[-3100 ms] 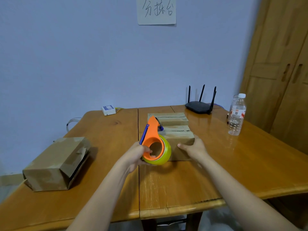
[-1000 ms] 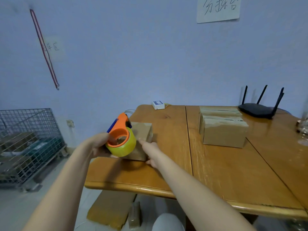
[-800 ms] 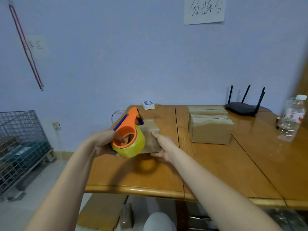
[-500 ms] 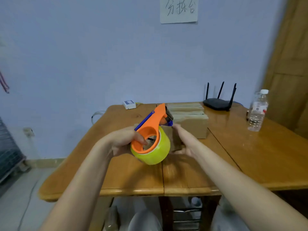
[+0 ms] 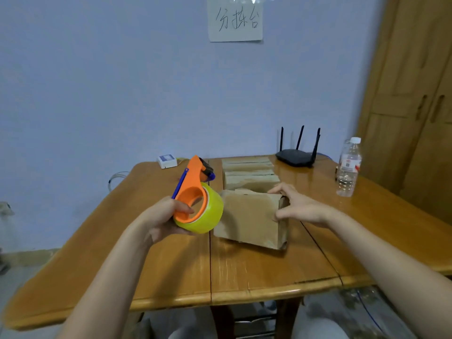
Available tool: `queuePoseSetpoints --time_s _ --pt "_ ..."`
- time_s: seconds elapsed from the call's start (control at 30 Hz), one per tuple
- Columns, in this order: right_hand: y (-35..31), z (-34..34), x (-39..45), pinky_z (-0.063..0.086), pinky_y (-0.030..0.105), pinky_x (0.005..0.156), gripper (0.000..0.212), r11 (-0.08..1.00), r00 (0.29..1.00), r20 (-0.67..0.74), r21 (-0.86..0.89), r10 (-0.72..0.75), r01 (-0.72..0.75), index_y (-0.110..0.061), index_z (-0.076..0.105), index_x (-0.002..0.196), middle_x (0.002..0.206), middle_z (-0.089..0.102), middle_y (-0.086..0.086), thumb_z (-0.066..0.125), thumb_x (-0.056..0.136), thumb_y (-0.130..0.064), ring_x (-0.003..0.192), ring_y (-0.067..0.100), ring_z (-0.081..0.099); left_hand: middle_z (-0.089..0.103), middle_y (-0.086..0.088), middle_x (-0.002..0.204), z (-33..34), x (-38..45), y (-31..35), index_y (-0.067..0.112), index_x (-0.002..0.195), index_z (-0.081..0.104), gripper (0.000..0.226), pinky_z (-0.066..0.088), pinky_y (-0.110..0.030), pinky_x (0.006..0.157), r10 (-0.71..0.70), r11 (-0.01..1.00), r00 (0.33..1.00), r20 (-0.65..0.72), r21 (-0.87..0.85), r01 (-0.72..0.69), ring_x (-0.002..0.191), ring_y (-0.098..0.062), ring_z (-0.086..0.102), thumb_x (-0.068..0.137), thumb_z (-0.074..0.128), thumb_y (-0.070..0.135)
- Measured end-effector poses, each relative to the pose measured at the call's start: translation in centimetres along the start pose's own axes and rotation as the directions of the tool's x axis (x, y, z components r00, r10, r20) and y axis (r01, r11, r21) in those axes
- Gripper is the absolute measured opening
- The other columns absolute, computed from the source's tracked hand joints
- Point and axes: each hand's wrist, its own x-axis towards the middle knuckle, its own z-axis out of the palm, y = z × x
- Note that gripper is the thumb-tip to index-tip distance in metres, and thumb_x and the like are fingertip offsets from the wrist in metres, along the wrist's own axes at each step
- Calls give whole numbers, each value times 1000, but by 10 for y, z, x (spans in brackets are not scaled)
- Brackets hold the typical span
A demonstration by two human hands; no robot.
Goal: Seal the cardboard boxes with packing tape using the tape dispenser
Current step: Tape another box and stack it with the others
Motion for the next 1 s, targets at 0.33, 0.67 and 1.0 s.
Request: queuePoseSetpoints --time_s 0.33,0.67,1.0 --pt "1 -2 12 -4 60 122 109 868 987 136 -497 90 -10 -46 -7 157 168 -12 -2 73 84 -53 155 26 -8 73 -14 102 23 27 -19 11 119 59 34 60 -47 66 -97 992 995 40 -77 99 92 -32 71 89 57 -5" --pt "-19 51 32 -2 60 123 106 650 996 50 -754 -77 88 -25 -1 162 169 0 2 45 84 -82 156 29 1 69 -16 108 35 29 -24 12 119 59 34 59 -44 64 -122 990 979 165 96 107 90 -31 71 89 58 -3" --pt "-17 36 22 3 45 126 92 837 979 84 -510 -184 201 -36 27 158 166 21 -8 33 81 -87 154 16 15 71 -14 98 7 23 -13 8 113 62 39 55 -35 72 -171 951 960 223 291 102 86 -25 69 76 71 8"
